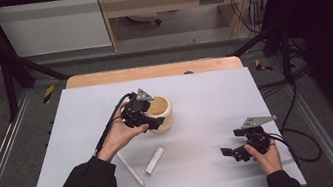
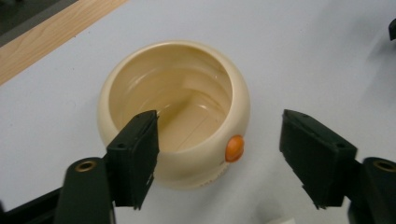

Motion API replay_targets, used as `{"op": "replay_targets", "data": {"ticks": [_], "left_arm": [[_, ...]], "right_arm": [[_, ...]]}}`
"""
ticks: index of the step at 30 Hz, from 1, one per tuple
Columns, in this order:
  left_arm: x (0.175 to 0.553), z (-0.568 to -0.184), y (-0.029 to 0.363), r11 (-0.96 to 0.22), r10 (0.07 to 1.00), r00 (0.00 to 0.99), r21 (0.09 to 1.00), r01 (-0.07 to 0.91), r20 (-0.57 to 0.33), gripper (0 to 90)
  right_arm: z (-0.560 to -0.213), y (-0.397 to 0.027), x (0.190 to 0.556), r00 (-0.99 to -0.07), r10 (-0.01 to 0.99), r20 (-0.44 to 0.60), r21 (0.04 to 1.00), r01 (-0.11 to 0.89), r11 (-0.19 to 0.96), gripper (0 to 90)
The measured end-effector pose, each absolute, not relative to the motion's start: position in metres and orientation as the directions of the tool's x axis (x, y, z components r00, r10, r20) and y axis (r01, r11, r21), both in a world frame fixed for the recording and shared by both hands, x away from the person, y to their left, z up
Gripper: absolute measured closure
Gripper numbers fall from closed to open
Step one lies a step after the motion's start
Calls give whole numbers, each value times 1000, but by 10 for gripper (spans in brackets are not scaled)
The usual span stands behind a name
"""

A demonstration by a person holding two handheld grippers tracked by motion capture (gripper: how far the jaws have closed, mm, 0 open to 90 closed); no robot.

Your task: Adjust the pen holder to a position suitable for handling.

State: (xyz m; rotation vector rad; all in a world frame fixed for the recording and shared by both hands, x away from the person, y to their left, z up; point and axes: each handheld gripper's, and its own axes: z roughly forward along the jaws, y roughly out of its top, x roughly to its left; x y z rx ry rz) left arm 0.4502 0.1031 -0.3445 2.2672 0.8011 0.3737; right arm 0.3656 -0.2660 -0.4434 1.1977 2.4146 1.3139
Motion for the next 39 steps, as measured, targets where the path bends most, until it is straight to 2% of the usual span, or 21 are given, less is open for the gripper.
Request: {"op": "replay_targets", "data": {"ticks": [7,15,39], "left_arm": [[439,-341,118,-561,649,759,700,441,43,120],[426,-349,135,-556,663,747,699,449,48,48],[390,-386,149,-525,689,725,693,494,5,21]], "right_arm": [[-444,-266,366,-674,702,231,760,575,302,7],[-444,-266,366,-672,703,233,755,581,304,7],[-444,-266,366,-669,706,233,755,582,302,7]]}}
